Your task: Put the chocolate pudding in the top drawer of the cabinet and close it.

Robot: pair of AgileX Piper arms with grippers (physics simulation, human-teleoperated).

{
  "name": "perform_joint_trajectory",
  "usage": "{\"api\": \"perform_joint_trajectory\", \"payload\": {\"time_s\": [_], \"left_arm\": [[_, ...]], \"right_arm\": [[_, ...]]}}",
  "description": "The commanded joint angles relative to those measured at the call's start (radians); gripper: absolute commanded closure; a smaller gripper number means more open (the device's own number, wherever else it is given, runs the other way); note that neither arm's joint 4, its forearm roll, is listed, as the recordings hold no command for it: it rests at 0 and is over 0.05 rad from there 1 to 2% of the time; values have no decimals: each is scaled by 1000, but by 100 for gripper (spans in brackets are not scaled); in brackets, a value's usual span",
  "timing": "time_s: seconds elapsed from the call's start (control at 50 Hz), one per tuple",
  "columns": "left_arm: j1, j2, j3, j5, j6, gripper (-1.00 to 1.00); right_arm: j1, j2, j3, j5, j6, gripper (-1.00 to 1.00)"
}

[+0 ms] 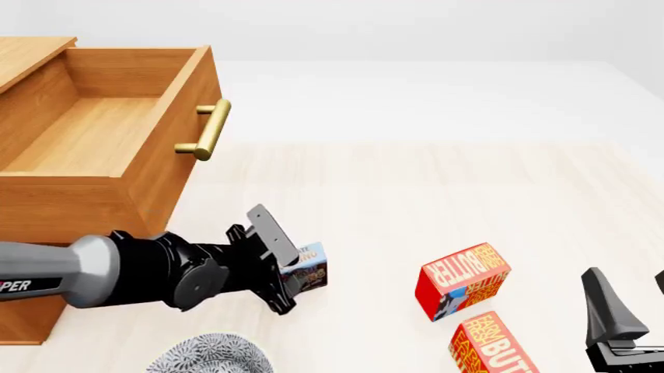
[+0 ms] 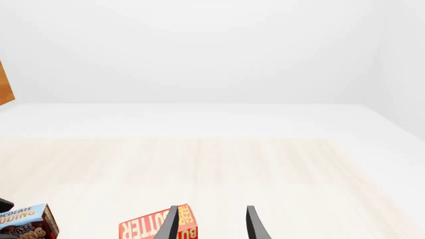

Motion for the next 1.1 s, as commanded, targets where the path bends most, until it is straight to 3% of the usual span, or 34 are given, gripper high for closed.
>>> {"api": "perform_joint_trajectory", "payload": {"time_s": [0.02,0.12,0.14,0.18,0.26,0.34,0.38,0.46,0.52,0.54,0.62,0.66,0.74,1.1], "left_arm": [[15,19,28,-28,-18,-100],[-4,15,27,-22,-40,-100],[18,7,34,-28,-30,100],[-6,-1,29,-13,-60,100],[44,-81,50,17,-80,100],[8,-144,43,64,-137,100],[-13,-242,56,101,-174,100],[-17,-300,69,117,-178,100],[-74,-357,48,154,-244,100],[-51,-379,56,156,-214,100],[-64,-386,55,159,-212,100],[-104,-371,30,177,-260,100],[-122,-394,19,192,-271,100],[-200,-501,-21,267,-250,100]], "right_arm": [[0,1,0,-1,0,-100],[0,1,0,-1,0,-100],[0,1,0,-1,0,-100],[0,1,0,-1,0,-100],[0,1,0,-1,0,-100],[0,1,0,-1,0,-100],[0,1,0,-1,0,-100],[0,1,0,-1,0,-100],[0,1,0,-1,0,-100],[0,1,0,-1,0,-100],[0,1,0,-1,0,-100],[0,1,0,-1,0,-100],[0,1,0,-1,0,-100],[0,1,0,-1,0,-100]]}}
